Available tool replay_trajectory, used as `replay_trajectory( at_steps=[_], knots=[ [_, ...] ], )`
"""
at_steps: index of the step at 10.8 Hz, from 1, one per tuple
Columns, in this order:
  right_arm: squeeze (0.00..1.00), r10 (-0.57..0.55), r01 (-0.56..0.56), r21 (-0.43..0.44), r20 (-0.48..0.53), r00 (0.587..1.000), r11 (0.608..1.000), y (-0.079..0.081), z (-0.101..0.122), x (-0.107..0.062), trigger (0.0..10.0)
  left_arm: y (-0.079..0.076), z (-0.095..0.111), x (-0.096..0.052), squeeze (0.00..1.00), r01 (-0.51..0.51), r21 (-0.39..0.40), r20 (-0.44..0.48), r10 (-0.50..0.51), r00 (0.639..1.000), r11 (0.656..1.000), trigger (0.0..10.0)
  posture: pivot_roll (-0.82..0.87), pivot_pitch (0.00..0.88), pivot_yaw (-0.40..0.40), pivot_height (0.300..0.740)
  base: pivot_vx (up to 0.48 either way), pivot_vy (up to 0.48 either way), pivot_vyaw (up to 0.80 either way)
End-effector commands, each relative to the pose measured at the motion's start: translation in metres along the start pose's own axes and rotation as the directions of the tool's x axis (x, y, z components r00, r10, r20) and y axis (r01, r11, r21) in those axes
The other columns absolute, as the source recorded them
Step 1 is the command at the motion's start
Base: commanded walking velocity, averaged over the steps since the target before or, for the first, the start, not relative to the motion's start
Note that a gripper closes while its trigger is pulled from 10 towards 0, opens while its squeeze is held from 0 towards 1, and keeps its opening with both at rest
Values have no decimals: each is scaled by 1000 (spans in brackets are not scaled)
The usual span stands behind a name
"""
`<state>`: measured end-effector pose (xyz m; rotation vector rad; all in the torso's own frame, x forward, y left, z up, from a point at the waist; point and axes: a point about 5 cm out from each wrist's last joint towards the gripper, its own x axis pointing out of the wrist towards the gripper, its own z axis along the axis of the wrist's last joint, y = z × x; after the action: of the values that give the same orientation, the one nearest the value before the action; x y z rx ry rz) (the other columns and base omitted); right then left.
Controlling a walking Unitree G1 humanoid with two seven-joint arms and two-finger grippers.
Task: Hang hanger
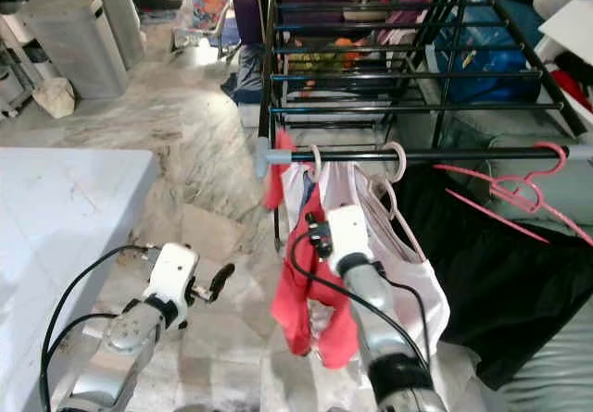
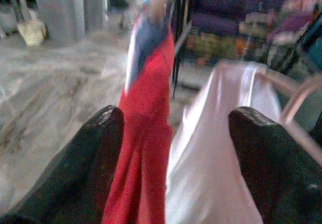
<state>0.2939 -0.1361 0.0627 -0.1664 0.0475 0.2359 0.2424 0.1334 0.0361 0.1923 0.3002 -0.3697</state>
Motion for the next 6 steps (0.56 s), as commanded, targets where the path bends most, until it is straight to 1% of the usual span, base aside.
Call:
replay_trajectory(
  at_steps=[1,2,3,4,5,6],
  knots=[
    [1000,2,0,-36,66,998,999,-4,10,-5,10000,0,6,-2,0,3,13,20,-3,1000,1000,10000,18,0,35,740,0,0,0],
    [1000,-16,21,-51,97,995,998,-11,14,-11,10000,0,7,-3,0,0,9,25,0,1000,1000,10000,6,0,34,740,0,0,0],
    [1000,-38,53,-86,172,984,995,-19,24,-22,10000,-2,10,-4,0,-8,10,37,8,999,1000,10000,-8,0,31,740,0,0,0],
    [1000,-46,64,-97,175,984,993,-21,24,-26,10000,-2,15,-6,0,-11,17,57,10,998,1000,10000,-12,0,32,740,0,0,0],
    [1000,-64,86,-114,189,980,990,-24,26,-34,10000,-1,22,-9,0,-25,-1,78,25,997,1000,10000,-11,0,30,740,0,0,0],
    [1000,-84,115,-139,214,973,984,-26,31,-40,10000,1,21,-14,0,-33,-5,74,34,997,999,10000,-12,0,27,740,0,0,0]
  ],
)
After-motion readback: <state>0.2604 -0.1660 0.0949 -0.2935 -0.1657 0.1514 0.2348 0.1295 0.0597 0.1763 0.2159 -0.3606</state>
